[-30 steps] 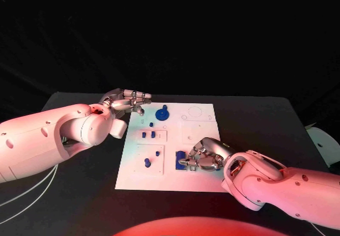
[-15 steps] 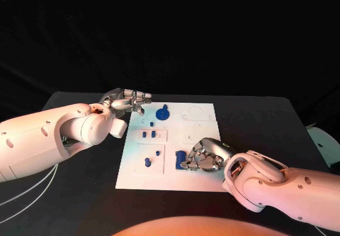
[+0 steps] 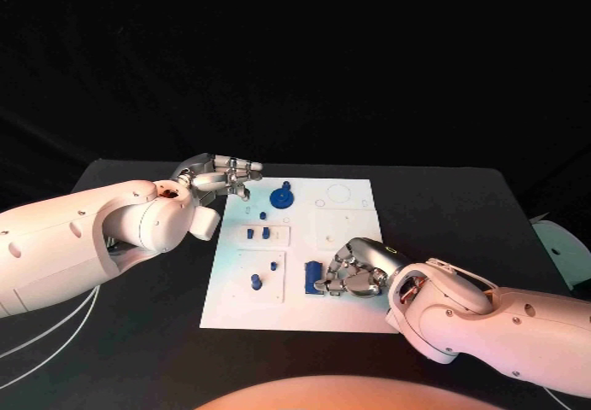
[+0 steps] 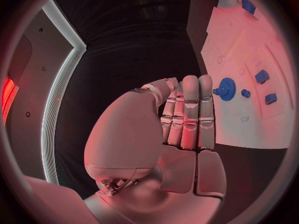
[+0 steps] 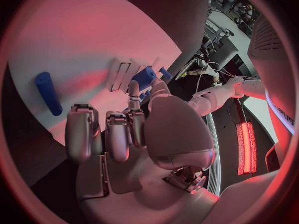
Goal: Assemble the parts on the task board
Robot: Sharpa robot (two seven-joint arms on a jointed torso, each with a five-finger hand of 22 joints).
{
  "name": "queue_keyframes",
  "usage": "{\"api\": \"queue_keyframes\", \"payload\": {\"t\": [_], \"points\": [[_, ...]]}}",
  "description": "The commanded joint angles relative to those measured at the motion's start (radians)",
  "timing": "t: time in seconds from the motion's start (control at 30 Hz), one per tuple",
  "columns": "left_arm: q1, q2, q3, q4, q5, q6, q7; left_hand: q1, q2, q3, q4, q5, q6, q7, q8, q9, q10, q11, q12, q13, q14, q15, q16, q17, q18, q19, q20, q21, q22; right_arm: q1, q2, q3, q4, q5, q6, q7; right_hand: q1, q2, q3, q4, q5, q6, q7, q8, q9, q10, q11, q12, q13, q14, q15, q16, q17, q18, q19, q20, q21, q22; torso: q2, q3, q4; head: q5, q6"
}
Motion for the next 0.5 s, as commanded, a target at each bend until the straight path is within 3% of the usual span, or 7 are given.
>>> {"api": "queue_keyframes", "payload": {"t": [0.03, 0.23, 0.5], "points": [[0.001, 0.002, 0.001, 0.002, 0.001, 0.015, 0.002, -0.002, 0.010, -0.004, 0.000, -0.001, -0.003, 0.002, 0.007, -0.001, -0.007, -0.001, 0.003, 0.001, -0.007, 0.003, -0.003, -0.001, 0.018, -0.006, 0.001, -0.004, -0.002, 0.000, 0.001, -0.001, -0.007, -0.036, 0.029, -0.021, 0.035, 0.001, 0.005, -0.010, 0.002, -0.005, -0.007, 0.008, 0.004, 0.034, -0.006, 0.005, 0.137, 0.099, -0.008, 0.002, 0.222, -0.013, 0.046, -0.007, 0.001, 0.210, 0.000, 0.0006, -0.0005, 0.002, -0.003], [0.001, 0.003, 0.001, 0.001, 0.001, 0.016, 0.001, -0.003, 0.010, -0.004, 0.000, -0.001, -0.003, 0.002, 0.007, -0.001, -0.007, -0.001, 0.003, 0.001, -0.007, 0.003, -0.003, -0.001, 0.019, -0.007, 0.001, -0.005, -0.003, 0.001, -0.002, -0.001, -0.006, -0.044, 0.030, -0.022, 0.064, -0.001, 0.005, -0.021, -0.012, -0.008, -0.008, 0.012, 0.010, 0.035, -0.007, 0.006, 0.139, 0.099, -0.009, 0.003, 0.222, -0.013, 0.046, -0.008, 0.004, 0.211, 0.000, 0.0018, -0.0020, 0.004, -0.004], [0.001, 0.002, 0.001, 0.001, 0.001, 0.017, 0.000, -0.003, 0.010, -0.004, 0.000, -0.001, -0.003, 0.002, 0.007, -0.001, -0.007, -0.001, 0.003, 0.001, -0.007, 0.003, -0.003, -0.001, 0.019, -0.007, 0.001, -0.005, -0.003, 0.001, -0.005, -0.001, -0.001, -0.036, 0.040, -0.008, 0.073, -0.009, -0.004, -0.022, -0.035, -0.011, -0.006, 0.014, 0.014, 0.034, -0.005, 0.005, 0.139, 0.098, -0.008, 0.002, 0.222, -0.013, 0.045, -0.008, 0.003, 0.211, -0.001, 0.0007, -0.0012, 0.003, -0.004]]}}
